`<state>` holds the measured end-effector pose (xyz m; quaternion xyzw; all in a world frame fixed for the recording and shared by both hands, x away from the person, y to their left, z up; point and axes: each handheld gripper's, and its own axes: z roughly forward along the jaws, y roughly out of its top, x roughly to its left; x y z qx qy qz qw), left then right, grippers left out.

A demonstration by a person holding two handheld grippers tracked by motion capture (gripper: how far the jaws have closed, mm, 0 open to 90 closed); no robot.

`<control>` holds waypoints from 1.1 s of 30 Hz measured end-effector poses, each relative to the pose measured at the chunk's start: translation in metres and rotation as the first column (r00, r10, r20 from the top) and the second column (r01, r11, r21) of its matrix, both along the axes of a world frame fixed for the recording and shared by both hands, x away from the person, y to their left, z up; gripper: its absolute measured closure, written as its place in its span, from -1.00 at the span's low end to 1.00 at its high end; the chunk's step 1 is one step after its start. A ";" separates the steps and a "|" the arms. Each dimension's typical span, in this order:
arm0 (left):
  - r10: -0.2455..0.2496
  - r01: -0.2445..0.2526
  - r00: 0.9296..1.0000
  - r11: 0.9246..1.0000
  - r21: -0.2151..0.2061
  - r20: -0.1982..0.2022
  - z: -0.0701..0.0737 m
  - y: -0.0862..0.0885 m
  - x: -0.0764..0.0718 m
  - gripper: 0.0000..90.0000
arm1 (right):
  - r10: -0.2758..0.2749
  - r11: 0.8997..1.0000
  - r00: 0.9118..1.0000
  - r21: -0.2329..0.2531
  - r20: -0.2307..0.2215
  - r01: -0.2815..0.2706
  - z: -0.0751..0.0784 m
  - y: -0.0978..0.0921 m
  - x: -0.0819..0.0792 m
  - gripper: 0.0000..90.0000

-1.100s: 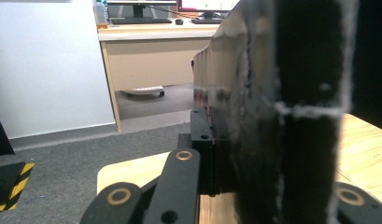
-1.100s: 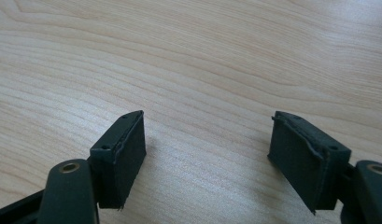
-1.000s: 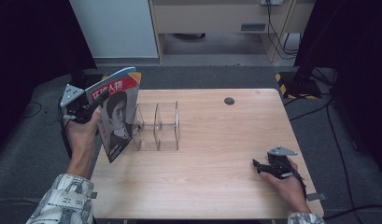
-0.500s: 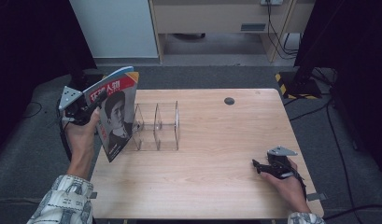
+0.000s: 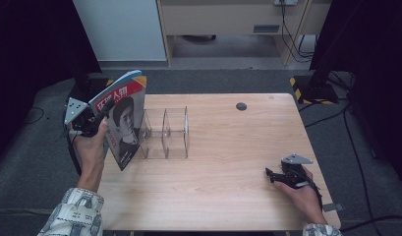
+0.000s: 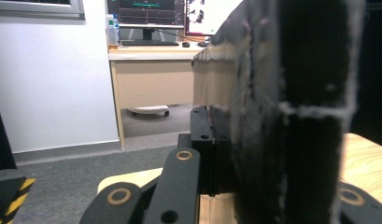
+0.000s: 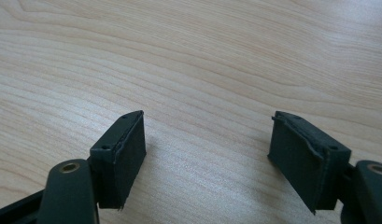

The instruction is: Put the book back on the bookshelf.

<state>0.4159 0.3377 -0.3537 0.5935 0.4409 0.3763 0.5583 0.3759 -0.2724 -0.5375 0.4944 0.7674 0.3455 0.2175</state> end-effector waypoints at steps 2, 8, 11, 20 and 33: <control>-0.001 0.001 1.000 1.000 -0.001 0.005 -0.002 0.000 0.000 0.92 | 0.000 1.000 1.000 0.000 0.000 0.000 0.000 0.000 0.000 -0.40; 0.012 -0.012 1.000 0.999 -0.045 0.010 -0.007 0.004 -0.002 0.92 | 0.001 1.000 1.000 0.000 0.000 -0.001 0.000 0.000 0.000 -0.40; 0.015 -0.014 1.000 0.999 -0.053 0.015 -0.009 0.005 -0.004 0.92 | 0.002 1.000 1.000 -0.001 0.002 -0.002 0.000 0.000 0.000 -0.40; 0.010 -0.009 1.000 0.999 -0.046 0.021 -0.016 0.007 -0.006 0.92 | 0.005 1.000 1.000 -0.001 -0.001 -0.005 0.000 0.000 0.000 -0.40; 0.029 -0.026 0.999 0.996 -0.080 0.028 -0.026 0.011 -0.010 0.92 | 0.004 1.000 1.000 0.000 -0.001 -0.004 0.000 0.000 0.000 -0.40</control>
